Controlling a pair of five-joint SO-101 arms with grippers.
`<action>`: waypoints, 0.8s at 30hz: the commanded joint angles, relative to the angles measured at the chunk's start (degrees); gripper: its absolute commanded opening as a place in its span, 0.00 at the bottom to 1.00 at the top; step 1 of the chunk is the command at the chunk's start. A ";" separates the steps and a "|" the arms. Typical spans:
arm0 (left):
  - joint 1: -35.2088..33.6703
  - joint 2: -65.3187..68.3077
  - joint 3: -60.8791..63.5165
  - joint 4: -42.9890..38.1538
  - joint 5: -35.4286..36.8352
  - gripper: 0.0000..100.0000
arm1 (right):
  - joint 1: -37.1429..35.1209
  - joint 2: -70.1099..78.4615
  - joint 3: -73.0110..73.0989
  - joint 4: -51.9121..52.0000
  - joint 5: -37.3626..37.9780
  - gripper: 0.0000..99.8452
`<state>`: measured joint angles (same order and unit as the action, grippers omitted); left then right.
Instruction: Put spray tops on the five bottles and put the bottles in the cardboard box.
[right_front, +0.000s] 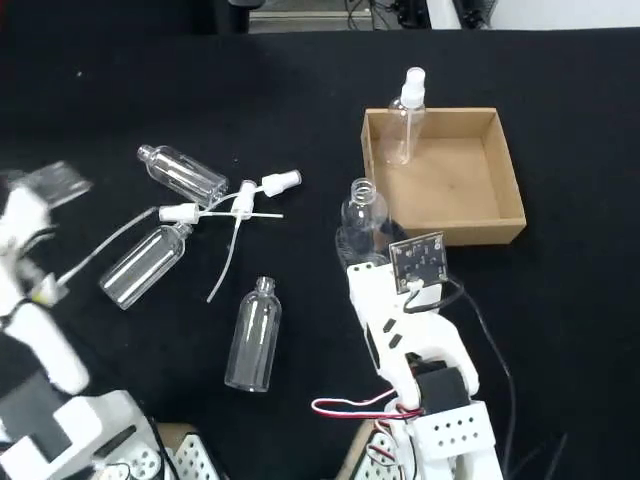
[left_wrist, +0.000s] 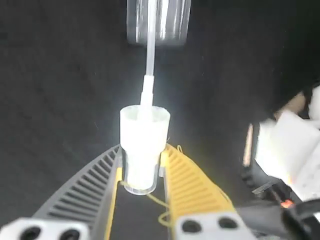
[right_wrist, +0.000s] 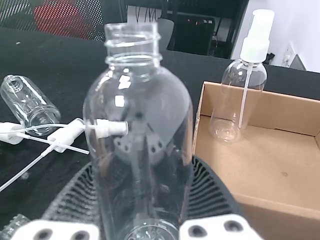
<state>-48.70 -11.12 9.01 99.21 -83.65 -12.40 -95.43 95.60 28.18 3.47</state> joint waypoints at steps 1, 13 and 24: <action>-11.56 1.85 3.38 -7.03 -15.12 0.03 | -0.62 -0.92 -0.22 -1.67 0.00 0.01; -19.12 7.21 17.71 -31.56 -16.00 0.04 | -0.62 -0.92 -0.22 -1.67 0.00 0.01; -18.77 4.66 11.21 -31.38 -5.63 0.31 | -0.62 -0.92 -0.13 -1.67 0.00 0.01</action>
<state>-67.16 -3.56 25.01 68.18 -85.23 -12.40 -95.43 95.60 28.18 3.47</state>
